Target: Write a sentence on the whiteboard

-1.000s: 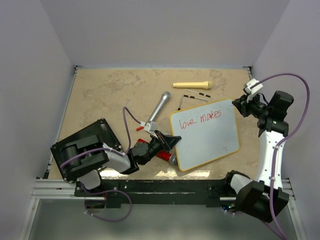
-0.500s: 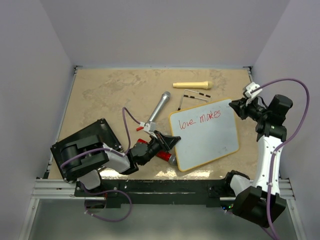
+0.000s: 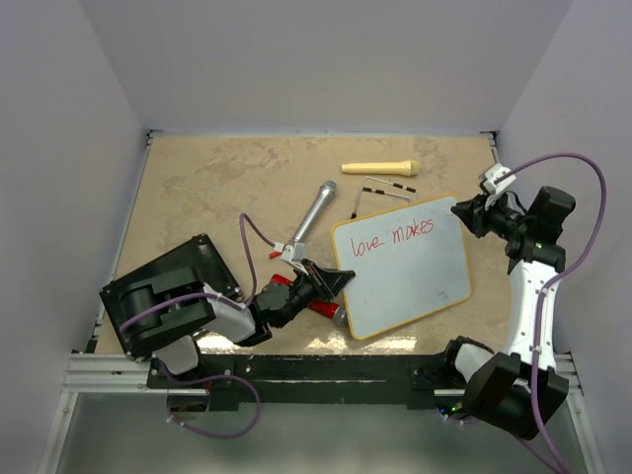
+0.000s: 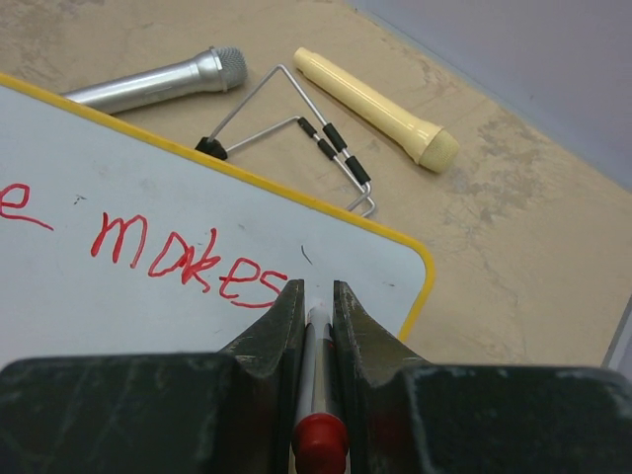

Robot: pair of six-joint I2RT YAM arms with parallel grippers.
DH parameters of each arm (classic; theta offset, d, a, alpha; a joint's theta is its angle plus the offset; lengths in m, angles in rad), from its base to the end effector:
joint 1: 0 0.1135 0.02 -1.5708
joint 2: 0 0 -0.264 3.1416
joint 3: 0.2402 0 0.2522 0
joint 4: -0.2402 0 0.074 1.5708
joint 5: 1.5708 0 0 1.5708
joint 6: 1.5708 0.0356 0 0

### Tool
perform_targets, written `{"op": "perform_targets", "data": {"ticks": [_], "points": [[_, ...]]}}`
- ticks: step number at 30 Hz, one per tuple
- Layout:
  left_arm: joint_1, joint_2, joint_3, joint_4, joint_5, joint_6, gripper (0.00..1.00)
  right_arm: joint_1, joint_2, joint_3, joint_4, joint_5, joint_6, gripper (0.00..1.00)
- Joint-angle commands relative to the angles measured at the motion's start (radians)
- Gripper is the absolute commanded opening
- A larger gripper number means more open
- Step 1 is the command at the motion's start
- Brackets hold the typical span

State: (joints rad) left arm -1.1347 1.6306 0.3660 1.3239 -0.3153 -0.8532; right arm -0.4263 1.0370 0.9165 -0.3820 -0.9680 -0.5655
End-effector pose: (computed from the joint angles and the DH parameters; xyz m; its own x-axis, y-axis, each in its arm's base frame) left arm 0.1259 -0.2441 0.1679 -0.5342 -0.5493 -0.6426 0.4995 0.4081 -0.7641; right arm 0.2112 -0.0637 0.3255 -0.1437 -0.2684 -0.9525 -0.5920 0.7946 -0.1346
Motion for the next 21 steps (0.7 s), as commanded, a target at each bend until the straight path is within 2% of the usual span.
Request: {"op": "perform_targets", "data": {"ticks": [1, 4, 8, 11, 15, 21], "points": [[-0.007, 0.006, -0.021, -0.061, -0.007, 0.115, 0.00, -0.003, -0.066, 0.015, 0.017, -0.040, -0.028, 0.00], [-0.007, 0.009, -0.019, -0.060, -0.005, 0.114, 0.00, -0.003, -0.040, 0.025, -0.026, -0.077, -0.048, 0.00], [-0.005, 0.003, -0.027, -0.061, -0.008, 0.112, 0.00, -0.003, 0.006, 0.057, -0.026, -0.038, -0.019, 0.00], [-0.005, 0.006, -0.027, -0.058, -0.007, 0.111, 0.00, -0.005, 0.061, 0.114, -0.228, -0.107, -0.207, 0.00], [-0.005, 0.009, -0.029, -0.052, -0.010, 0.103, 0.00, -0.003, 0.072, 0.088, -0.111, -0.044, -0.094, 0.00], [0.001, 0.011, -0.025, -0.054, 0.001, 0.103, 0.00, -0.003, 0.098, 0.076, -0.078, -0.035, -0.073, 0.00]]}}
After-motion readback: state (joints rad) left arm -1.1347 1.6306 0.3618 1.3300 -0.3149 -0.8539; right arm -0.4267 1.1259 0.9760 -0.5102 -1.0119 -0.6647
